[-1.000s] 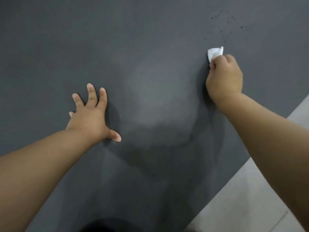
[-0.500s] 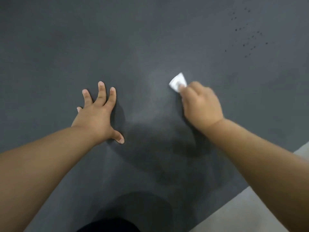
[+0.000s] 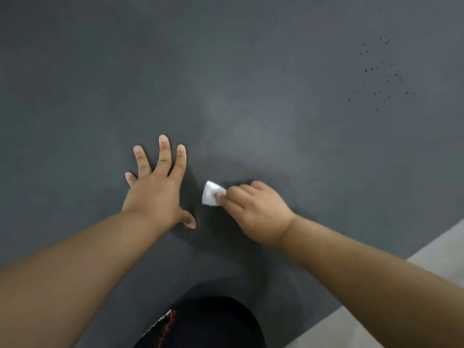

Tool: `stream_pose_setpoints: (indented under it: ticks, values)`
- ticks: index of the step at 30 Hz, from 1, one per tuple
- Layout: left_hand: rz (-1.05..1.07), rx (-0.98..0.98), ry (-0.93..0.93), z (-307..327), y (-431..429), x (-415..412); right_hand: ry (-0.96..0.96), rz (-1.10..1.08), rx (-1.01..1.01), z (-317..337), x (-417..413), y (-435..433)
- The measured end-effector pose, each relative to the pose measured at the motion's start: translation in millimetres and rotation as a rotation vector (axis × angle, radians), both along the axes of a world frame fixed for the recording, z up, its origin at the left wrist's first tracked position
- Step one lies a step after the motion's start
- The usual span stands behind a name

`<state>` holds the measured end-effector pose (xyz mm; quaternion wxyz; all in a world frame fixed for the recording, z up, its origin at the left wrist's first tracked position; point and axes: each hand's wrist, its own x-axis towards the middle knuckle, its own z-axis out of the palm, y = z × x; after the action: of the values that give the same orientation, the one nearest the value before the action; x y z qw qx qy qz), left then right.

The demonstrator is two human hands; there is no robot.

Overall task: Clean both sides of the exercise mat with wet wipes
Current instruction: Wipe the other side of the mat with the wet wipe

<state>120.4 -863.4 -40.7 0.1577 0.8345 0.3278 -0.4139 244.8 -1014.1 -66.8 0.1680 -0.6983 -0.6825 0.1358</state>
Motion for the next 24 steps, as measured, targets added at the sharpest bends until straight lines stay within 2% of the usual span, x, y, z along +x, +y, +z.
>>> stream_pose_setpoints:
  ticks: [2, 6, 9, 11, 14, 17, 19, 21, 24]
  values:
    - [-0.008, 0.004, 0.005, -0.7, 0.6, 1.3, -0.053, -0.157, -0.005, -2.5, 48.1, 13.5]
    - [-0.007, -0.006, 0.023, -2.1, -0.1, 2.8, -0.174, -0.796, -0.181, 0.9, 142.9, 32.8]
    - [0.0, -0.019, 0.029, -1.6, -1.3, 3.0, -0.15, -0.973, -0.246, 1.3, 146.9, 41.6]
    - [0.001, -0.03, 0.021, -1.7, -0.4, 2.8, -0.117, -0.948, -0.173, -2.7, 116.1, 51.4]
    - [-0.005, -0.039, 0.009, -2.0, -0.6, 1.9, 0.0, -0.528, -0.051, -8.0, 43.1, 58.2]
    - [0.009, -0.039, -0.001, -2.0, 0.4, 3.5, 0.073, -0.243, -0.127, -3.1, 1.2, 51.2]
    - [0.027, -0.055, -0.005, -1.3, 1.0, 4.3, 0.056, -0.205, -0.184, 4.0, 9.1, 49.0]
    - [0.044, -0.068, 0.005, 0.7, 0.4, 4.7, -0.045, -0.229, -0.191, 6.6, 36.0, 45.1]
    - [0.054, -0.052, 0.02, 2.3, -1.5, 8.2, -0.163, -0.451, -0.277, 13.2, 90.7, 37.6]
